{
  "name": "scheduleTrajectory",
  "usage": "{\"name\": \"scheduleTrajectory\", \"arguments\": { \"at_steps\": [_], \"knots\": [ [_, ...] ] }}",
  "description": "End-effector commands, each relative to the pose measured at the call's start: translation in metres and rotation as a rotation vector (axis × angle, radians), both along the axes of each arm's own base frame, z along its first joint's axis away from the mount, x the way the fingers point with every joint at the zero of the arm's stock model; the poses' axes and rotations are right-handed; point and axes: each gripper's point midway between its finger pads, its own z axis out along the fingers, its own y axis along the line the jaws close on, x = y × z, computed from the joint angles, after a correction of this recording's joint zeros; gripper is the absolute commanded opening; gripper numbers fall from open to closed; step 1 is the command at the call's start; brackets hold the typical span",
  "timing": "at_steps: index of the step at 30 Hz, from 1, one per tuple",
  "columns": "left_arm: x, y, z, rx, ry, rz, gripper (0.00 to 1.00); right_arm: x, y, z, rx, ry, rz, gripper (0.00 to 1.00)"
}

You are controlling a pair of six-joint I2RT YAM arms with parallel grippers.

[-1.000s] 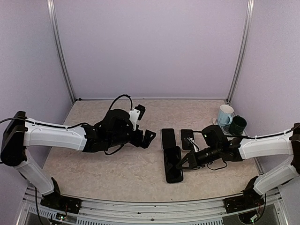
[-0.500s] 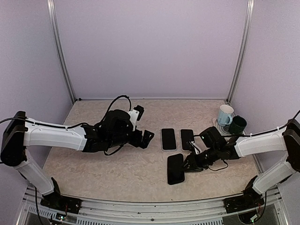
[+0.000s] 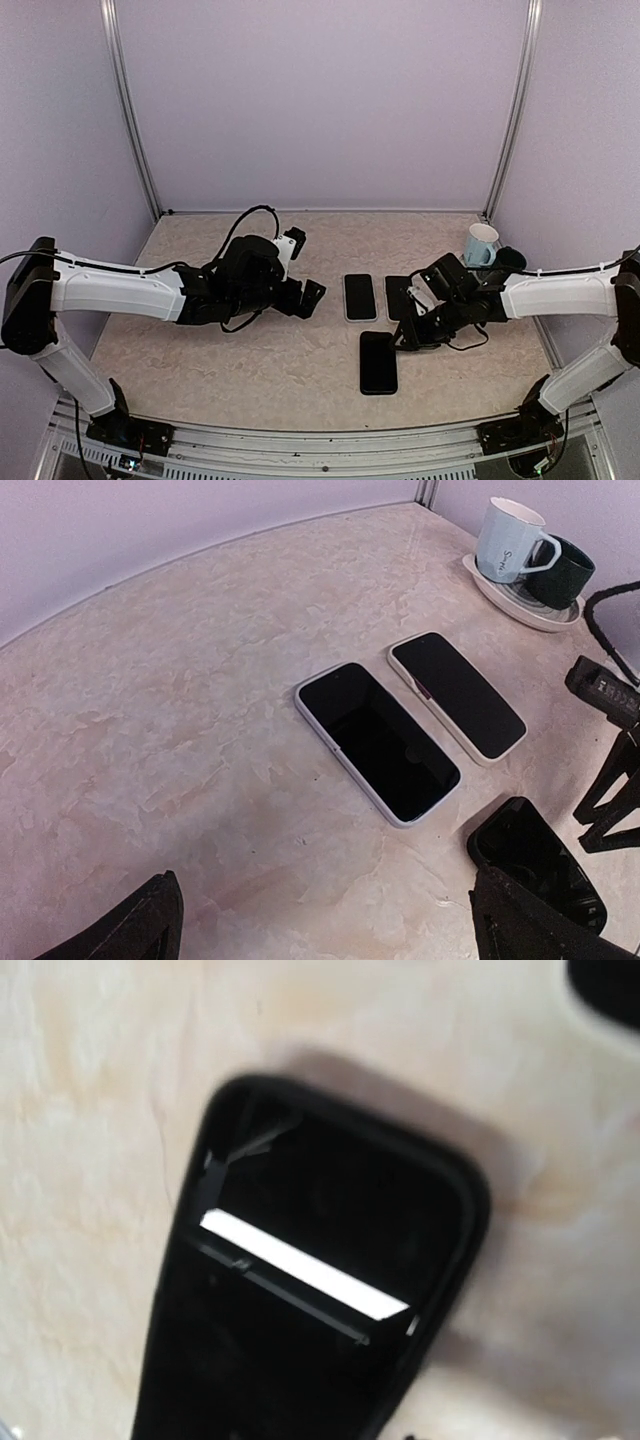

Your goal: Put the phone into the phone case

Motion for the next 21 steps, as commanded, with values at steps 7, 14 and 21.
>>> {"name": "scheduleTrajectory", "arguments": {
  "at_steps": [7, 14, 21],
  "knots": [
    [0.011, 0.009, -0.001, 0.032, -0.011, 0.059, 0.99, 0.048, -0.039, 0.034, -0.206, -0.247, -0.099, 0.35],
    [0.034, 0.057, -0.010, 0.046, -0.004, 0.267, 0.99, 0.101, -0.122, 0.090, -0.340, -0.618, -0.451, 0.62],
    [0.062, 0.166, -0.015, -0.021, 0.008, 0.621, 0.99, 0.108, -0.177, 0.134, -0.294, -0.934, -0.677, 0.93]
  ]
}}
